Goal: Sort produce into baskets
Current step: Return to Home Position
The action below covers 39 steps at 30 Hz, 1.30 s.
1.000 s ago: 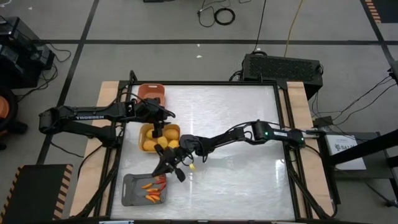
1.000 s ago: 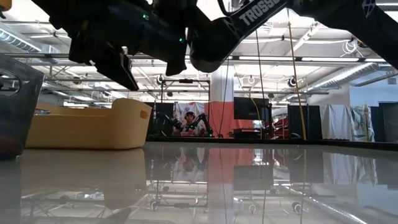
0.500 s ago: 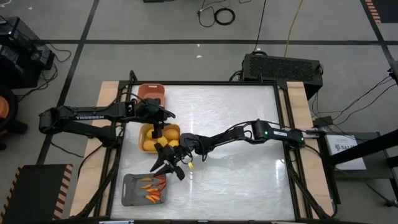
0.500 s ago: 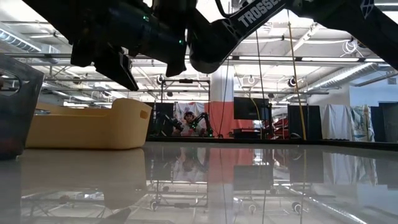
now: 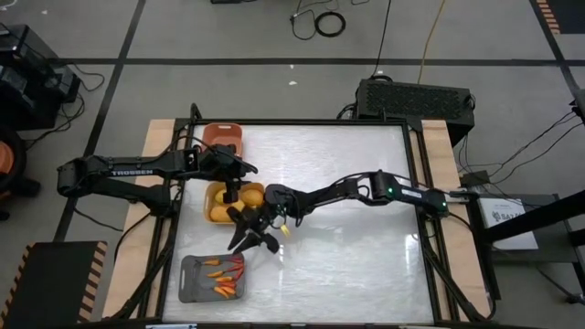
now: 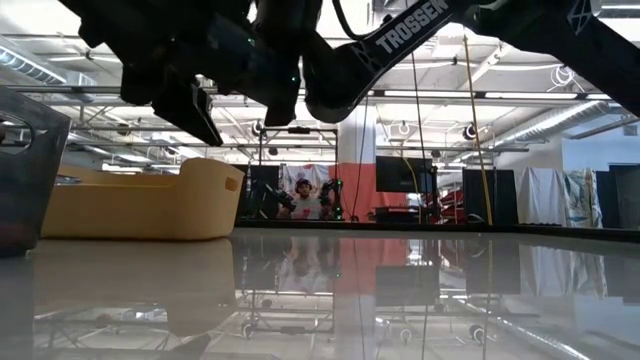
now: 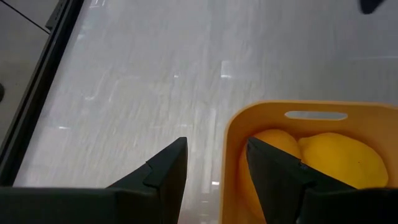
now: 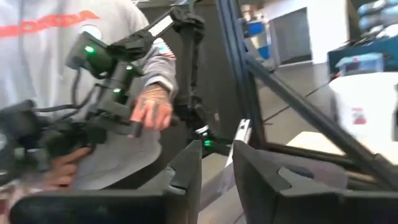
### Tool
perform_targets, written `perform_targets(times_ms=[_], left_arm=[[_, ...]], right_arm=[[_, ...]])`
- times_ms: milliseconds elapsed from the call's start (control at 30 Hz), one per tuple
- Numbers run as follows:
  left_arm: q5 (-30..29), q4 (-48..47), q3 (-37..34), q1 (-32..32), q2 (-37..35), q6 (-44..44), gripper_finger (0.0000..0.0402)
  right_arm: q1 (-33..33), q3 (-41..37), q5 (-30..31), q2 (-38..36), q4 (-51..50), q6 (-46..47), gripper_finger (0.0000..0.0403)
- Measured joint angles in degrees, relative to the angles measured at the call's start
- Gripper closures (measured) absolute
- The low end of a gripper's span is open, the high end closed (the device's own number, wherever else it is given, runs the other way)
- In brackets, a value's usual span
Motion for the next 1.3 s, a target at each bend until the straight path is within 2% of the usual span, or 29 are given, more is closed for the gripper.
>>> perform_targets(times_ms=[133,267,400,567,733,900,1167,1300], left_arm=[[0.0,0.0,0.0,0.0,0.0,0.0,0.0228],[-0.7,0.0,0.0,0.0,0.0,-0.5,0.0228],[-4.4,0.2,0.0,0.1,0.0,-2.9,0.0228],[-6.7,2.2,0.0,0.7,-0.1,-7.4,0.0228],[-7.1,3.4,0.0,0.7,0.0,-7.5,0.0228],[-7.8,9.1,0.0,0.8,0.0,-13.8,0.0228],[-4.6,17.9,0.0,0.5,0.0,-16.6,0.0228],[-3.3,20.6,0.0,-1.1,0.0,-18.0,0.0228]], right_arm=[[-1.4,0.0,-4.7,-1.0,-1.8,2.6,0.0334],[-2.8,-0.1,-9.1,-3.4,-9.7,0.9,0.0354],[-4.2,-0.1,-12.4,-7.5,-26.6,-6.1,0.0379],[-5.3,-0.1,-12.2,-14.6,-55.6,-26.2,0.0401],[-7.2,-0.1,-6.2,-20.8,-80.5,-43.1,0.0402],[-8.4,-0.1,1.5,-25.7,-99.6,-52.6,0.0402],[-10.1,-0.1,16.4,-30.1,-120.9,-58.0,0.0403],[-11.4,-1.7,18.0,-32.2,-126.3,-58.0,0.0403]])
